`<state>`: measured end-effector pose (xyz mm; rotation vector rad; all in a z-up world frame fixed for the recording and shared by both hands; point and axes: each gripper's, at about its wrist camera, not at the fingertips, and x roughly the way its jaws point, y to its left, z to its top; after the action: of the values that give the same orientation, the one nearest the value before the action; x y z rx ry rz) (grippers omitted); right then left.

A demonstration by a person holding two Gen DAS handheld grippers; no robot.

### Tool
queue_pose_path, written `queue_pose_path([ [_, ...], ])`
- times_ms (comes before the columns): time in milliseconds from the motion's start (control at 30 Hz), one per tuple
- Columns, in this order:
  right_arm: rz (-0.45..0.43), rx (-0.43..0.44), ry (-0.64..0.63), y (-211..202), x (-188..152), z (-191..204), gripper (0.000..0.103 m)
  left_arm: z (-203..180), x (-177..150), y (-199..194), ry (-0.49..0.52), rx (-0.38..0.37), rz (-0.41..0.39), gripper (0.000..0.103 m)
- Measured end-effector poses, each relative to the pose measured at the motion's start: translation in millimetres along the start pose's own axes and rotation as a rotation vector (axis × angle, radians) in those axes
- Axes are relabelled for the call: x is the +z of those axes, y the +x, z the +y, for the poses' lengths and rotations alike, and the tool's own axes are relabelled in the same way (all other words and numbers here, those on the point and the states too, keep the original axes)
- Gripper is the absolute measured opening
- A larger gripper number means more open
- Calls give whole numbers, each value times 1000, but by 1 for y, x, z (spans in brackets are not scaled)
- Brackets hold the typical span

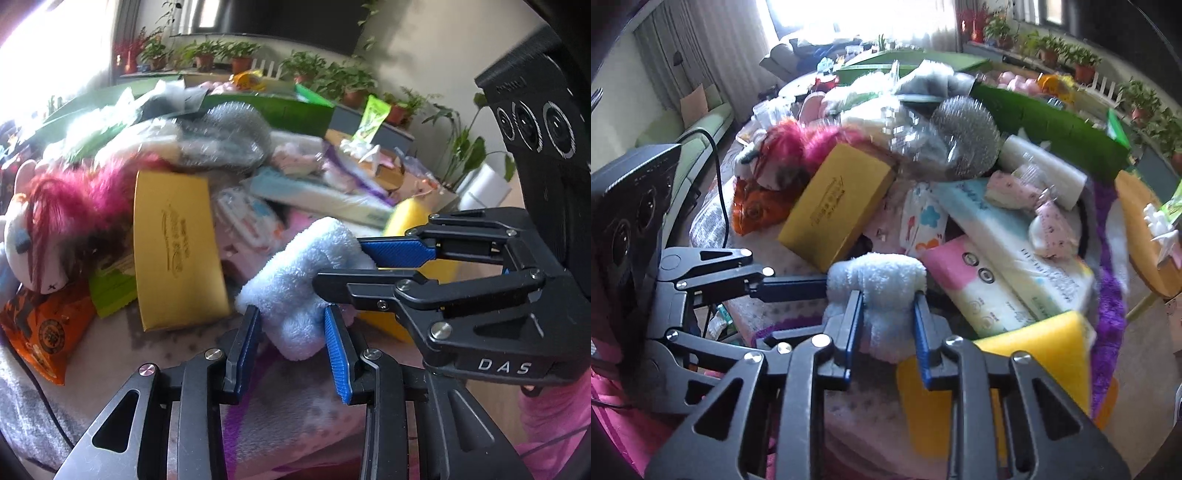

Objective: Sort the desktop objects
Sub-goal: 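Close the right gripper on the light blue fluffy towel and lift, then carry the towel in the right gripper over the green box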

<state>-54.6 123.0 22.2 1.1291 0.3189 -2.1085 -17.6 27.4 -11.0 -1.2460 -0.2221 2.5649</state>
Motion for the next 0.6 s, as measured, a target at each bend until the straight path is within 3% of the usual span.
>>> queue_pose_path([
  [133,-49,-33,-15,-26,1,6,26,-7,4,-18,22,-21,-38,35],
  [600,-227,-44,30,-68,22,-9,28,-42,52,-43,141,54,-144,36],
])
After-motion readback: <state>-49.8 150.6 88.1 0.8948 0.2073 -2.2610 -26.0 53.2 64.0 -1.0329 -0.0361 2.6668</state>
